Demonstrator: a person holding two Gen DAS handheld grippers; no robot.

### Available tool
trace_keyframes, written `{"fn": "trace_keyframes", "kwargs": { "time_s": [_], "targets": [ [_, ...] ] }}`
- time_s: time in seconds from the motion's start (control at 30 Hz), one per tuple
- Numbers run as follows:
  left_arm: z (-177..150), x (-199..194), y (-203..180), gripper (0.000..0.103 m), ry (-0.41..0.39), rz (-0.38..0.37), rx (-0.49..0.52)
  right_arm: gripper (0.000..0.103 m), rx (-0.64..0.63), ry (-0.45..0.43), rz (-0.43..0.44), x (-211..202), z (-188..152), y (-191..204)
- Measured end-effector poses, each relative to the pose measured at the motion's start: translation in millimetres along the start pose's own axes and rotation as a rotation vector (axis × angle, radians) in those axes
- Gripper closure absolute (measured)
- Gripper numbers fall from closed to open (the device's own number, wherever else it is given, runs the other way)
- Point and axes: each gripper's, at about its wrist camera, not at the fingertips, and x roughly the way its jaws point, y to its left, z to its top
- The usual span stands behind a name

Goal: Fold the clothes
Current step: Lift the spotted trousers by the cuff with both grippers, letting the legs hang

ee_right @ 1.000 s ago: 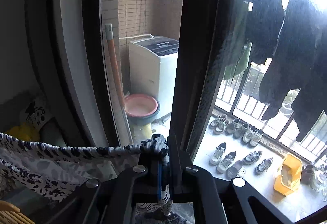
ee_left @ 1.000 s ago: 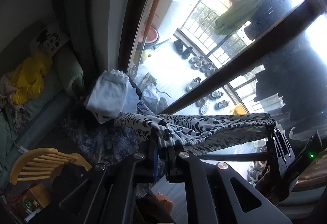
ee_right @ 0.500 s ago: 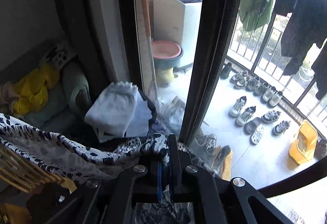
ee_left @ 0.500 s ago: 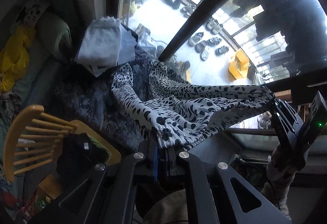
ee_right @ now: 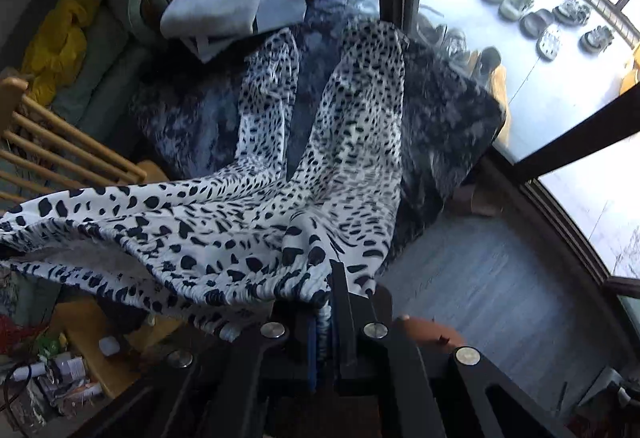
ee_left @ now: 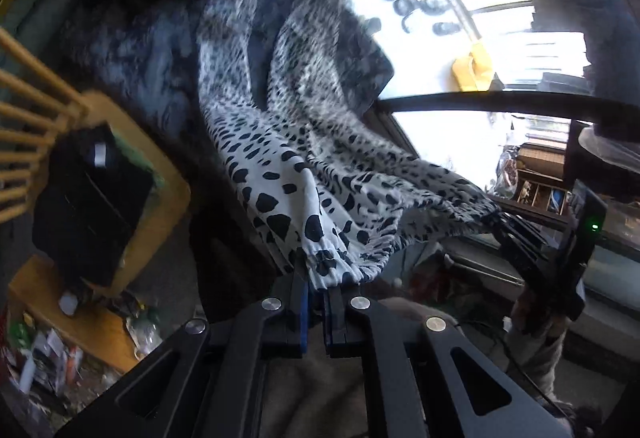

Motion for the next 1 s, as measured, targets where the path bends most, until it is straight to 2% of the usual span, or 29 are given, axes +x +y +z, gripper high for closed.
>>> {"fn": "trace_keyframes", "kwargs": {
  "time_s": [0.17, 0.33, 0.57, 0.67, 0.83, 1.0],
  "targets": [
    [-16.2, 40.9, 7.4, 0.098, 0.113, 0.054, -0.002, 0.1, -0.078, 0.161, -0.018, 27.1, -24.2, 3.8],
    [-40.4, 71.0, 4.8, 0.098, 0.255, 0.111, 0.076, 0.1, -0.154, 0.336, -0.03, 52.5, -45.1, 15.5],
    [-76.6, 101.8, 11.3, 0.098, 0.419, 0.14, 0.119, 0.1, -0.179, 0.47, -0.005, 71.4, -85.4, 24.2],
    [-82.6, 103.8, 16.5, 0.098, 0.426, 0.145, 0.101, 0.1, -0.178, 0.486, 0.001, 75.0, -91.1, 26.6],
    [-72.8, 90.0, 21.5, 0.098, 0.373, 0.142, 0.054, 0.1, -0.169, 0.46, -0.021, 72.4, -80.2, 23.3],
    [-76.0, 101.0, 31.5, 0.098, 0.393, 0.14, 0.032, 0.1, -0.184, 0.517, 0.003, 77.0, -85.7, 21.5]
  ]
}}
